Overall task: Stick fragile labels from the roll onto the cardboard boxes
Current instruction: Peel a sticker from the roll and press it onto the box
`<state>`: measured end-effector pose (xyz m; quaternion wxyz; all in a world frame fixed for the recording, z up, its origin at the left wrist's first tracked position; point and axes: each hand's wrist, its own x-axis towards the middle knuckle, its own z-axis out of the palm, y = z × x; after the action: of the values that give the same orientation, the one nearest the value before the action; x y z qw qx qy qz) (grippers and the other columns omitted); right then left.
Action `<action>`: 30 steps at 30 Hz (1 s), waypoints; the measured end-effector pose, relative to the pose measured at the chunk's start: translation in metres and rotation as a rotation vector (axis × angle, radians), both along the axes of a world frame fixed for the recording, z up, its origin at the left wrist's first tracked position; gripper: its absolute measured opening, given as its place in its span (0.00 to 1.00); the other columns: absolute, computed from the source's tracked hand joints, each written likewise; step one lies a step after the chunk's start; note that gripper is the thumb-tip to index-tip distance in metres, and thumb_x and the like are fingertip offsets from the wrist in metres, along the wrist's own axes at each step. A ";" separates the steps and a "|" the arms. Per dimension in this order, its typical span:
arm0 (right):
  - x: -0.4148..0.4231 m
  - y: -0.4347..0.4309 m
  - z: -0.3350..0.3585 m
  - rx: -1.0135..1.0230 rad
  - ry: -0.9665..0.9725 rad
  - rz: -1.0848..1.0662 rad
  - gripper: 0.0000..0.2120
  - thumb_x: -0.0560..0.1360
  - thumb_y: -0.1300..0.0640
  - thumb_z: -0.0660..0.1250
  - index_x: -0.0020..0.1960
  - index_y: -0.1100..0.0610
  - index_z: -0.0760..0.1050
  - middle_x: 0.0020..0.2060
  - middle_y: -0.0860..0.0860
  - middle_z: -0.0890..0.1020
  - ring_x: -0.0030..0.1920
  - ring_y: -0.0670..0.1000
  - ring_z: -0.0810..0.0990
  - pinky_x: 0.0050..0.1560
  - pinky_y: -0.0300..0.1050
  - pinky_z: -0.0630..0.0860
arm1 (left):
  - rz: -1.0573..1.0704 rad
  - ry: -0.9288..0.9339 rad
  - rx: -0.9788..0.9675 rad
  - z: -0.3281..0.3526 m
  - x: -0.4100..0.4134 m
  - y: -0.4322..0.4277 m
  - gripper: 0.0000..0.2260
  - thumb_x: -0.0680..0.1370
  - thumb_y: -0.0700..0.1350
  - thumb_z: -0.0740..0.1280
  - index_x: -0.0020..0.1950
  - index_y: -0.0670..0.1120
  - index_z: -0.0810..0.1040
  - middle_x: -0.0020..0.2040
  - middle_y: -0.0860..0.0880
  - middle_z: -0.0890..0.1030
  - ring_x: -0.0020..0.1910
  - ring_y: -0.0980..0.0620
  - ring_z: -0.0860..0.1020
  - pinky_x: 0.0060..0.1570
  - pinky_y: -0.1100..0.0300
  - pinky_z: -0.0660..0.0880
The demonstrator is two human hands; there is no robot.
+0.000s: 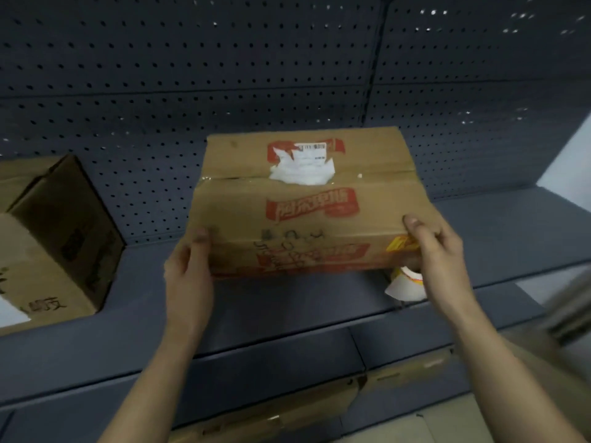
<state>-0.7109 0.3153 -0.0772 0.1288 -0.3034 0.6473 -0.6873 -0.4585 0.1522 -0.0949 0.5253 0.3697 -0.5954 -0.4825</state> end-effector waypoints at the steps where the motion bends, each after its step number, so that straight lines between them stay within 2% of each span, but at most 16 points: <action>1: -0.005 0.010 0.004 -0.034 0.015 -0.046 0.08 0.81 0.57 0.63 0.59 0.51 0.77 0.45 0.37 0.83 0.47 0.36 0.81 0.45 0.31 0.75 | -0.039 0.024 0.004 0.004 -0.009 0.003 0.19 0.83 0.53 0.59 0.38 0.43 0.67 0.34 0.50 0.70 0.36 0.54 0.71 0.37 0.56 0.66; 2: -0.010 0.022 0.007 -0.057 0.033 -0.092 0.10 0.81 0.58 0.63 0.61 0.53 0.76 0.47 0.38 0.82 0.47 0.34 0.81 0.45 0.29 0.75 | -0.079 0.052 0.010 0.009 -0.018 0.009 0.18 0.83 0.51 0.59 0.37 0.43 0.70 0.32 0.53 0.74 0.35 0.57 0.74 0.35 0.60 0.70; 4: -0.021 0.048 0.011 -0.077 0.052 -0.183 0.11 0.81 0.57 0.63 0.63 0.55 0.76 0.46 0.37 0.82 0.48 0.35 0.80 0.47 0.32 0.74 | -0.162 0.077 0.021 0.016 -0.039 0.020 0.14 0.83 0.50 0.60 0.42 0.47 0.78 0.36 0.59 0.82 0.40 0.63 0.80 0.38 0.67 0.76; 7: -0.039 0.091 0.014 -0.084 0.058 -0.294 0.04 0.81 0.56 0.63 0.54 0.54 0.75 0.38 0.35 0.81 0.44 0.38 0.79 0.48 0.41 0.73 | -0.291 0.068 0.018 0.021 -0.074 0.037 0.13 0.82 0.51 0.62 0.43 0.48 0.81 0.38 0.60 0.83 0.43 0.64 0.80 0.45 0.64 0.77; 10: -0.054 0.133 0.021 -0.085 0.063 -0.403 0.02 0.81 0.56 0.63 0.52 0.53 0.73 0.34 0.33 0.80 0.40 0.36 0.79 0.45 0.37 0.73 | -0.391 0.060 0.015 0.024 -0.109 0.060 0.13 0.82 0.52 0.63 0.44 0.48 0.82 0.40 0.60 0.84 0.44 0.64 0.81 0.47 0.62 0.77; 13: -0.072 0.169 0.025 -0.075 0.059 -0.493 0.03 0.81 0.53 0.63 0.52 0.50 0.75 0.38 0.37 0.81 0.41 0.36 0.79 0.47 0.39 0.74 | -0.465 0.068 0.014 0.026 -0.144 0.087 0.12 0.81 0.51 0.63 0.52 0.47 0.83 0.45 0.61 0.85 0.48 0.65 0.82 0.43 0.68 0.77; 15: -0.088 0.190 0.027 -0.074 0.061 -0.525 0.06 0.80 0.51 0.64 0.55 0.51 0.76 0.43 0.41 0.80 0.44 0.40 0.80 0.49 0.42 0.75 | -0.486 0.062 -0.006 0.028 -0.167 0.103 0.12 0.81 0.51 0.63 0.53 0.47 0.83 0.46 0.60 0.85 0.48 0.63 0.82 0.43 0.68 0.78; 18: -0.119 0.214 0.027 -0.063 0.064 -0.526 0.12 0.80 0.49 0.63 0.60 0.54 0.75 0.46 0.43 0.79 0.48 0.43 0.79 0.52 0.45 0.75 | -0.503 0.054 -0.018 0.028 -0.201 0.127 0.11 0.81 0.50 0.64 0.54 0.46 0.83 0.46 0.59 0.86 0.48 0.62 0.82 0.43 0.67 0.78; 22: -0.173 0.236 0.020 -0.059 0.035 -0.482 0.13 0.81 0.51 0.63 0.62 0.55 0.76 0.45 0.43 0.79 0.43 0.36 0.80 0.51 0.42 0.75 | -0.486 0.040 -0.038 0.023 -0.245 0.152 0.11 0.80 0.48 0.64 0.57 0.46 0.82 0.47 0.59 0.85 0.47 0.62 0.82 0.42 0.67 0.79; 25: -0.212 0.244 0.015 -0.047 0.016 -0.432 0.14 0.80 0.52 0.64 0.63 0.56 0.76 0.44 0.42 0.80 0.43 0.35 0.79 0.51 0.42 0.74 | -0.462 0.004 -0.051 0.020 -0.267 0.166 0.16 0.77 0.55 0.65 0.58 0.47 0.81 0.49 0.57 0.85 0.50 0.59 0.82 0.44 0.65 0.80; 27: -0.237 0.249 0.013 -0.032 -0.004 -0.386 0.12 0.81 0.52 0.64 0.60 0.56 0.77 0.41 0.40 0.80 0.41 0.34 0.79 0.48 0.40 0.72 | -0.435 -0.045 -0.049 0.016 -0.281 0.172 0.20 0.75 0.58 0.66 0.60 0.46 0.80 0.53 0.54 0.84 0.53 0.55 0.82 0.48 0.58 0.80; 30: -0.268 0.252 0.008 -0.013 -0.030 -0.316 0.11 0.81 0.52 0.63 0.59 0.57 0.76 0.37 0.36 0.81 0.40 0.34 0.80 0.42 0.31 0.74 | -0.397 -0.133 -0.096 0.012 -0.295 0.176 0.16 0.78 0.56 0.66 0.55 0.45 0.80 0.48 0.53 0.84 0.51 0.50 0.82 0.47 0.54 0.79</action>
<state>-0.9785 0.5670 -0.0688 0.0269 -0.1884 0.6803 -0.7078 -0.7539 0.3284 -0.0825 0.3966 0.2504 -0.7122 -0.5222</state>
